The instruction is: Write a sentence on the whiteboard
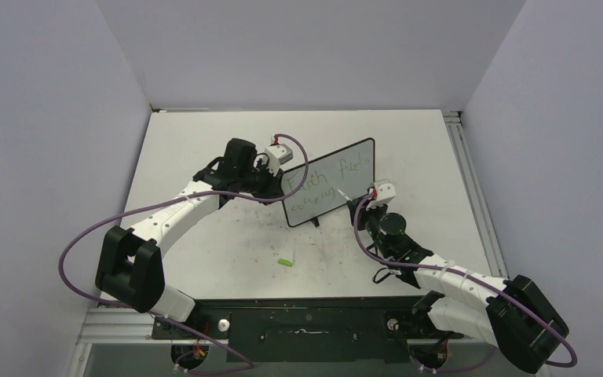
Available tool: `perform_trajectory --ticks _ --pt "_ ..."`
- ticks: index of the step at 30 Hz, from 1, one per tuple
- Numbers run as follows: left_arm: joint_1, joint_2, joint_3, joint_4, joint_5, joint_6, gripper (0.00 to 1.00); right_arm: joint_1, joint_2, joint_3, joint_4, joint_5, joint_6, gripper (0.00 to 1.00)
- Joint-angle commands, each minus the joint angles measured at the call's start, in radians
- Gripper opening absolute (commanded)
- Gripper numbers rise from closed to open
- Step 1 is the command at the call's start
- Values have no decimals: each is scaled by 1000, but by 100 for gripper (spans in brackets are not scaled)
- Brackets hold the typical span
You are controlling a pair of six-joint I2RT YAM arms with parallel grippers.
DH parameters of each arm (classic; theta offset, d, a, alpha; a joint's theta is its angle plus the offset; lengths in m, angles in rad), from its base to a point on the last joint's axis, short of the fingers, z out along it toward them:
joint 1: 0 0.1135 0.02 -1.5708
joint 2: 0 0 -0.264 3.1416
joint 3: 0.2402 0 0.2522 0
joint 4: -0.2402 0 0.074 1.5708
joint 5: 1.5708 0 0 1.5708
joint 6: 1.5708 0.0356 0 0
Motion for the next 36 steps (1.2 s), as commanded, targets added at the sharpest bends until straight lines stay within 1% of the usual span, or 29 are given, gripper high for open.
perform_trajectory --ticks 1,12,28,36 --pt "-10 1 8 -34 -53 50 0 -4 8 3 83 33 -4 5" --pt "-10 -1 7 -33 -53 50 0 -3 14 5 100 44 -7 5" --pt "-10 -6 7 -35 -54 50 0 9 15 7 109 -18 -24 5" --pt "-10 -7 7 -36 -55 51 0 22 43 10 97 -10 -31 5"
